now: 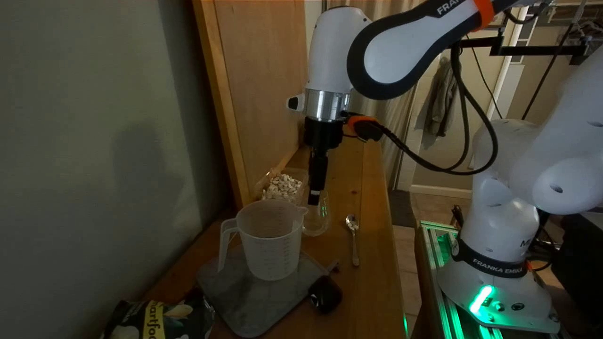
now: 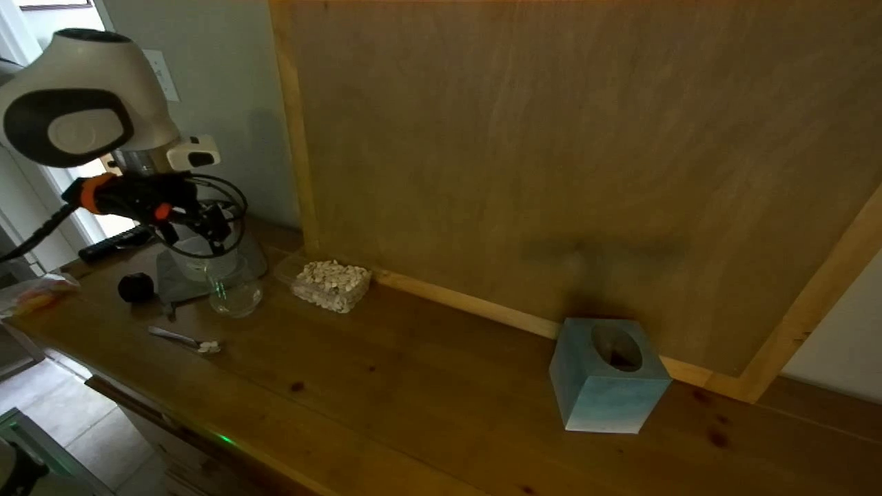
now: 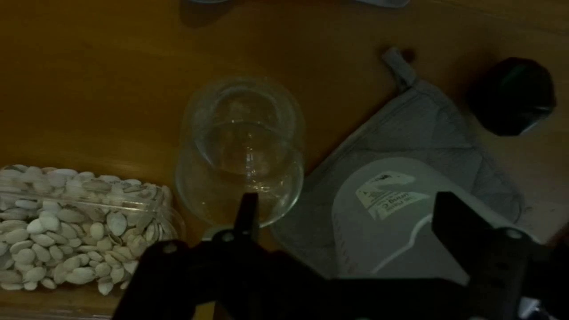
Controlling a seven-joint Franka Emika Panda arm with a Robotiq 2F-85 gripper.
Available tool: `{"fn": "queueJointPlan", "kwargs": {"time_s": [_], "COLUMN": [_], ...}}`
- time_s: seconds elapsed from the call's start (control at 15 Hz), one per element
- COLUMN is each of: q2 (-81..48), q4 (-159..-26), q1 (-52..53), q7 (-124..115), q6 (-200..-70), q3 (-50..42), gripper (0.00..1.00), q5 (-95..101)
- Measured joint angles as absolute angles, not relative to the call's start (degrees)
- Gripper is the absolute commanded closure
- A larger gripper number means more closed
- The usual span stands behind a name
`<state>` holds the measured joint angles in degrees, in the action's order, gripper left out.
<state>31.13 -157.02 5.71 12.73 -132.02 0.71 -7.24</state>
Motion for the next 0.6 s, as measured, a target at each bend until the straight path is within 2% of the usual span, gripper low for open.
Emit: {"fn": "queueJointPlan", "kwargs": {"time_s": [0.6], "q2": [38.4], "q4": [-153.7], "q1": [4.9], "q7": [7.1], "q6": [-123.5], "q3": [3.8], "gripper": [0.00], "q5": [-0.8]}}
